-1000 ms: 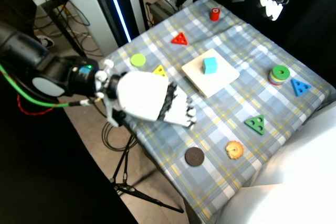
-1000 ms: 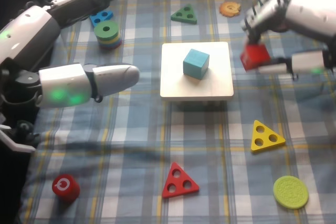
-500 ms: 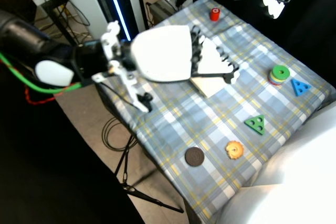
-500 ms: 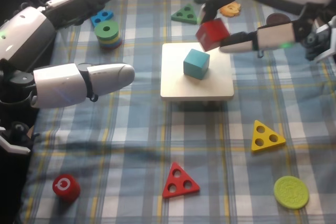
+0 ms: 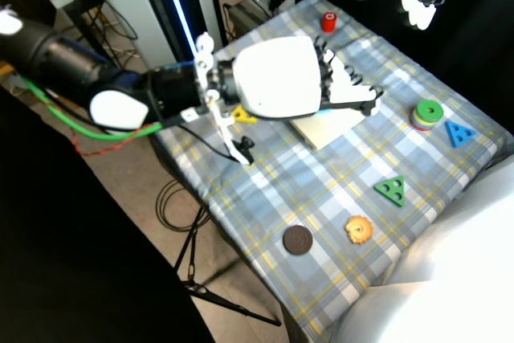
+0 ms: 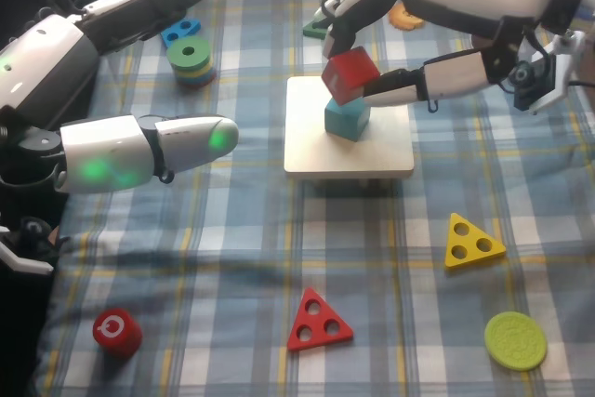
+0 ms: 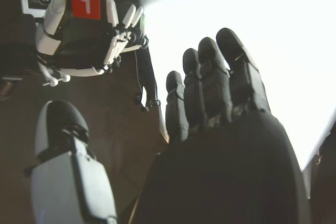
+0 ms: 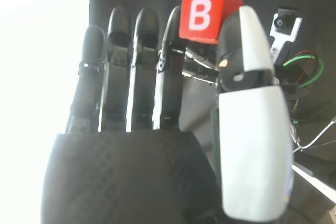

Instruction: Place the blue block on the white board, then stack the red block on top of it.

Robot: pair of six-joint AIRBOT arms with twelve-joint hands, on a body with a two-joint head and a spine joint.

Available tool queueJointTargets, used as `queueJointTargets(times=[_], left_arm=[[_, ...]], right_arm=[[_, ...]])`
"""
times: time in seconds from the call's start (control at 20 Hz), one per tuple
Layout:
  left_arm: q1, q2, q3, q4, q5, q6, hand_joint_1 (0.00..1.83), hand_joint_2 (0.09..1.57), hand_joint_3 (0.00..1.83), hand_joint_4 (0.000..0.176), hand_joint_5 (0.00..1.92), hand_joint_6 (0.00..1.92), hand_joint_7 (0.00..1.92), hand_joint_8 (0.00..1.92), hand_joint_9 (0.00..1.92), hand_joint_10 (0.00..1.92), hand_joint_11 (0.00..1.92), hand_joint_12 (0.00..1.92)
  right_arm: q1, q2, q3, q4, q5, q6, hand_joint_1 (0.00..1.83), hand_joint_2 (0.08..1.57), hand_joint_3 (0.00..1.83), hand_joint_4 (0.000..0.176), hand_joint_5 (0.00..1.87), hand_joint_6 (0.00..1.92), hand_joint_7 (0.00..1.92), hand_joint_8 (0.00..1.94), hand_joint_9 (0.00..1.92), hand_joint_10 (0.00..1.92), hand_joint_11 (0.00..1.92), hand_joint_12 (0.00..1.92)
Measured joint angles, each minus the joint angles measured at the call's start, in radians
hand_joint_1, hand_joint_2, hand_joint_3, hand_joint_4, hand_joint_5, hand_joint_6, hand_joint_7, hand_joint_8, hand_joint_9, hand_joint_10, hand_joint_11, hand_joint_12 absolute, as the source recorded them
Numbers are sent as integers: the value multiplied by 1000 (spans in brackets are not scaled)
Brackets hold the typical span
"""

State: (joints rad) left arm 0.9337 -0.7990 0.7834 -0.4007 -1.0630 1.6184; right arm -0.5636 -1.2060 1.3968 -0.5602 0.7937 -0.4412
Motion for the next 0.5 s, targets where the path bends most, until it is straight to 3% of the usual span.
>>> queueJointTargets(times=[0.2,0.4,0.5], left_arm=[[-2,0,0,0,0,0,697,861,2,108,328,0,334,0,297,0,0,710],[-4,0,0,0,1,0,709,853,0,127,342,3,350,3,303,2,0,713],[-4,0,0,0,0,0,713,851,0,119,347,3,341,0,295,1,0,688]], right_arm=[[0,-3,2,-11,-19,0,1128,1081,0,0,1047,876,851,1,694,1,123,1066],[0,-3,2,-12,-23,5,1143,1090,1,0,1025,909,814,0,655,0,104,1005],[0,-3,2,-12,-23,8,1143,1091,1,0,1022,910,809,0,657,2,109,1007]])
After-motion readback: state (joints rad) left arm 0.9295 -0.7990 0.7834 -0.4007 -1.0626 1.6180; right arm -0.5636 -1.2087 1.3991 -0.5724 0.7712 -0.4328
